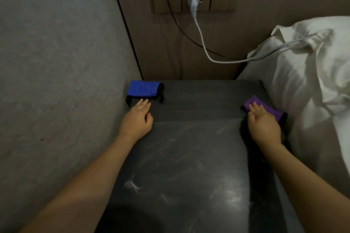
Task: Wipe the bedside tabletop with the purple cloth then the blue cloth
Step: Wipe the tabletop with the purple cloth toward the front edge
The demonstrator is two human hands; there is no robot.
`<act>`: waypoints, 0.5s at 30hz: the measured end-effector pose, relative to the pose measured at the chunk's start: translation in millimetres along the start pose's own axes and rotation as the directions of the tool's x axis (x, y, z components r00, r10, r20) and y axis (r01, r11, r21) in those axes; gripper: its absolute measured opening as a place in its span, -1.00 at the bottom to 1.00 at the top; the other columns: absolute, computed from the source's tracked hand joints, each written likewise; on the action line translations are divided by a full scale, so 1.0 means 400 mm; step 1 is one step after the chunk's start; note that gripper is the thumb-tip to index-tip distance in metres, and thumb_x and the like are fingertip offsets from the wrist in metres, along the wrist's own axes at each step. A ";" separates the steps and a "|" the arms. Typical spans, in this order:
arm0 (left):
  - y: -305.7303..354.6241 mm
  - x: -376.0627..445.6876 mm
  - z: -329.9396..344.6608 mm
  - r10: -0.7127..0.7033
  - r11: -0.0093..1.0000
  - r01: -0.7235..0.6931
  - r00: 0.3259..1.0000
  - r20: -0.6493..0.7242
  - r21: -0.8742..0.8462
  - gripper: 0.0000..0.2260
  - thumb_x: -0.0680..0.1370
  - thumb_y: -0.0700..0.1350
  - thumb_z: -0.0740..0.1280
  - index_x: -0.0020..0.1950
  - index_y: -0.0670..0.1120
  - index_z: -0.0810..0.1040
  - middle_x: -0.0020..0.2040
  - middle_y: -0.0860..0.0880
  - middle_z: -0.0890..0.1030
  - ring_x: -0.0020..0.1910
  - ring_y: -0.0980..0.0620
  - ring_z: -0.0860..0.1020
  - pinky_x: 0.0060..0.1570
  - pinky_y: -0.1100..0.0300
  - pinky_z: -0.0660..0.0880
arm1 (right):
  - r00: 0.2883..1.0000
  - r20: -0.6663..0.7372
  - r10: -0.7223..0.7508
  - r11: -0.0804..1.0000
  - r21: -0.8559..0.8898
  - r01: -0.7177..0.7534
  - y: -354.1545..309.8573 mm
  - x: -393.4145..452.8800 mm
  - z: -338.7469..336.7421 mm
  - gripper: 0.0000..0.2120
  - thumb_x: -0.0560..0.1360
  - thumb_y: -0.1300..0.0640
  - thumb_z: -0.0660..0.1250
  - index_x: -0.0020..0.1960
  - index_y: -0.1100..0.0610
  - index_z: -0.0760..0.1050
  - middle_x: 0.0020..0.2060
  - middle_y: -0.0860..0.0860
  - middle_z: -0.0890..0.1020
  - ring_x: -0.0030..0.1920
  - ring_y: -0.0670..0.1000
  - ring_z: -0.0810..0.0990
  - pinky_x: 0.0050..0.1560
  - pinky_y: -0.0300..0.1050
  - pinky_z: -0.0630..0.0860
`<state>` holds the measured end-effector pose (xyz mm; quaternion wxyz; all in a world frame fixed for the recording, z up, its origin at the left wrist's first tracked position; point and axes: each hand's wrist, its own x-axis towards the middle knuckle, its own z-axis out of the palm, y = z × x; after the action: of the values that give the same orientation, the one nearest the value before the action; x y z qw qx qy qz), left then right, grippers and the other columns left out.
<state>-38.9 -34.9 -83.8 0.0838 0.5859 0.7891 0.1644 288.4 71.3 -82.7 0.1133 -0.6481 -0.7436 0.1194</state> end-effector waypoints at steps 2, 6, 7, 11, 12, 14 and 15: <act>-0.001 -0.001 0.002 0.020 1.000 -0.020 1.000 0.002 0.003 -0.58 0.55 -0.14 0.16 0.42 -0.15 0.31 0.48 -0.06 0.30 0.49 0.04 0.18 0.43 0.15 0.18 | 1.000 0.007 0.000 1.000 0.003 0.000 -0.017 -0.011 0.003 -0.61 0.58 0.20 0.08 0.38 0.24 0.32 0.43 0.15 0.31 0.45 0.09 0.25 0.41 0.01 0.20; 0.005 0.005 -0.002 -0.027 0.996 0.021 0.997 -0.075 -0.089 -0.65 0.55 -0.19 0.19 0.34 -0.16 0.43 0.40 -0.09 0.43 0.44 0.02 0.31 0.39 0.17 0.25 | 0.997 0.025 -0.070 0.998 0.001 0.070 -0.087 -0.051 0.022 -0.61 0.56 0.19 0.11 0.38 0.21 0.33 0.42 0.14 0.32 0.45 0.08 0.25 0.39 0.00 0.20; 0.009 0.010 -0.006 -0.053 0.991 0.039 0.992 -0.110 -0.131 -0.68 0.54 -0.20 0.19 0.29 -0.17 0.49 0.34 -0.11 0.49 0.38 -0.01 0.39 0.34 0.16 0.30 | 0.995 0.039 -0.091 0.996 0.002 0.091 -0.112 -0.062 0.028 -0.61 0.56 0.19 0.10 0.38 0.20 0.33 0.43 0.12 0.32 0.45 0.07 0.24 0.39 -0.01 0.19; 0.017 0.047 -0.022 -0.050 0.989 0.008 0.958 -0.284 -0.149 -0.73 0.48 -0.26 0.23 0.15 -0.23 0.56 0.15 -0.20 0.60 0.16 -0.16 0.53 0.18 0.06 0.42 | 0.977 0.090 -0.195 0.981 0.034 0.192 -0.237 -0.102 0.055 -0.56 0.56 0.11 0.00 0.41 0.15 0.29 0.46 0.07 0.28 0.46 0.04 0.21 0.41 -0.06 0.15; 0.019 0.061 -0.024 -0.041 0.992 0.003 0.954 -0.297 -0.125 -0.70 0.47 -0.27 0.24 0.19 -0.24 0.53 0.19 -0.22 0.57 0.21 -0.18 0.50 0.25 0.04 0.38 | 0.969 0.104 -0.225 0.974 0.052 0.221 -0.271 -0.113 0.063 -0.56 0.57 0.10 0.00 0.42 0.15 0.27 0.46 0.06 0.26 0.47 0.03 0.20 0.42 -0.07 0.14; 0.023 0.089 -0.022 -0.031 0.998 0.018 0.971 -0.239 -0.057 -0.61 0.47 -0.25 0.25 0.31 -0.24 0.43 0.34 -0.23 0.45 0.37 -0.18 0.37 0.40 0.00 0.25 | 0.949 0.136 -0.283 0.958 0.096 0.272 -0.338 -0.136 0.087 -0.55 0.56 0.09 0.05 0.43 0.14 0.24 0.47 0.05 0.24 0.48 0.03 0.17 0.43 -0.06 0.11; 0.024 0.102 -0.018 -0.018 1.000 0.016 0.984 -0.180 -0.010 -0.57 0.48 -0.23 0.24 0.36 -0.23 0.37 0.40 -0.22 0.38 0.43 -0.17 0.29 0.45 0.00 0.18 | 0.937 0.152 -0.313 0.947 0.120 0.297 -0.371 -0.148 0.099 -0.54 0.55 0.08 0.05 0.44 0.14 0.23 0.48 0.05 0.23 0.48 0.03 0.16 0.44 -0.05 0.10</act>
<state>-44.9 5.3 -71.0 0.0162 0.5615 0.7977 0.2193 144.7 -8.0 -72.9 0.0976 -0.5062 -0.8355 0.1904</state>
